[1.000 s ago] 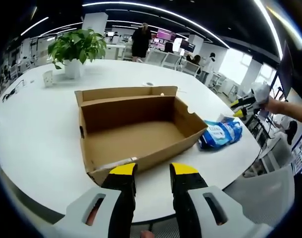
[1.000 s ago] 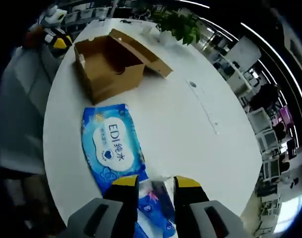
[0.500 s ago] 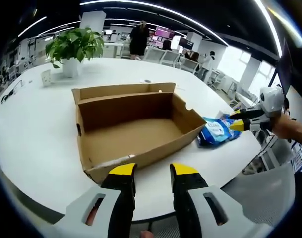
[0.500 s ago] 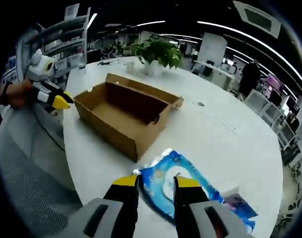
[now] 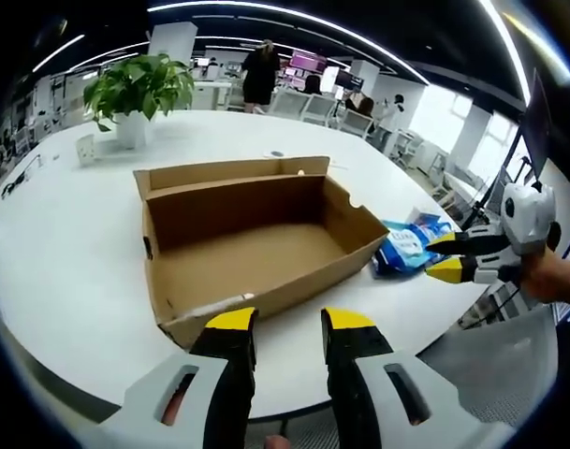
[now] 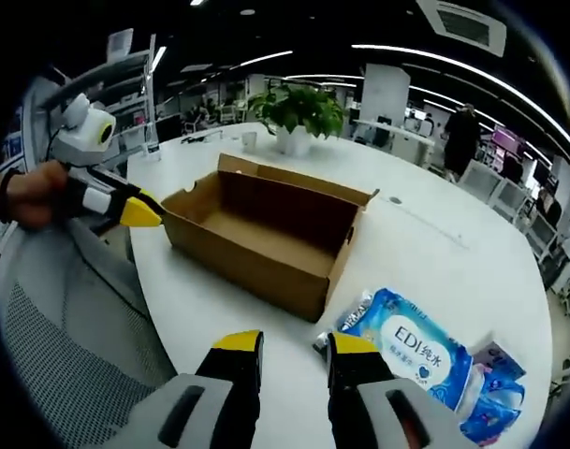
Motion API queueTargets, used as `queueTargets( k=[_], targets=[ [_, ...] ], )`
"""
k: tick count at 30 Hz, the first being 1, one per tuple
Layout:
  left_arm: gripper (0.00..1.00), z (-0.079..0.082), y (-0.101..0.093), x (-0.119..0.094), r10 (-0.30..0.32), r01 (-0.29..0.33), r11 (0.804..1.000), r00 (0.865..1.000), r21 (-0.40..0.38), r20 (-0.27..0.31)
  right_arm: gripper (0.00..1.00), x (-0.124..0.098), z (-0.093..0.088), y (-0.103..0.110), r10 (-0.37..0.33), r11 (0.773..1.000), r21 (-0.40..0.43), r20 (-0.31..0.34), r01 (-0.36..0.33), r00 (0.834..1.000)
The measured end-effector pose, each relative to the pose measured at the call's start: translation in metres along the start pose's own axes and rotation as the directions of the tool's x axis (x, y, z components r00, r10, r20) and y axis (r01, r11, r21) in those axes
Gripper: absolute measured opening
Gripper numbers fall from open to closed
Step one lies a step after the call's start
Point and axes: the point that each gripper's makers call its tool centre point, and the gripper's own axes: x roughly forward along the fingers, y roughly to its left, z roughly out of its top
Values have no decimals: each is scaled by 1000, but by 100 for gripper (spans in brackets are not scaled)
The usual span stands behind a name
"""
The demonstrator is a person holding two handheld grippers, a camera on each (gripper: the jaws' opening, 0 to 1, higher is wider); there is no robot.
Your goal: Operate the shoe box by opening the lid, removing the specified soft item, and placing it in the target area until the item is outside and the box remains undamaged.
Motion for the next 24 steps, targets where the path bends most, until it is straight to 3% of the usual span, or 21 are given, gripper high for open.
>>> queueTargets(
  k=[8, 19, 24],
  targets=[
    [27, 3, -2, -1, -11, 11, 1000, 1000, -7, 14, 24, -5, -7, -5, -27, 999, 24, -5, 27, 1000],
    [26, 11, -1, -4, -32, 32, 999, 999, -14, 34, 25, -6, -11, 4, -19, 998, 55, -6, 19, 1000],
    [26, 22, 15, -1, -36, 35, 998, 999, 43, 19, 26, -5, -6, 11, -16, 996, 92, 16, 15, 1000]
  ],
)
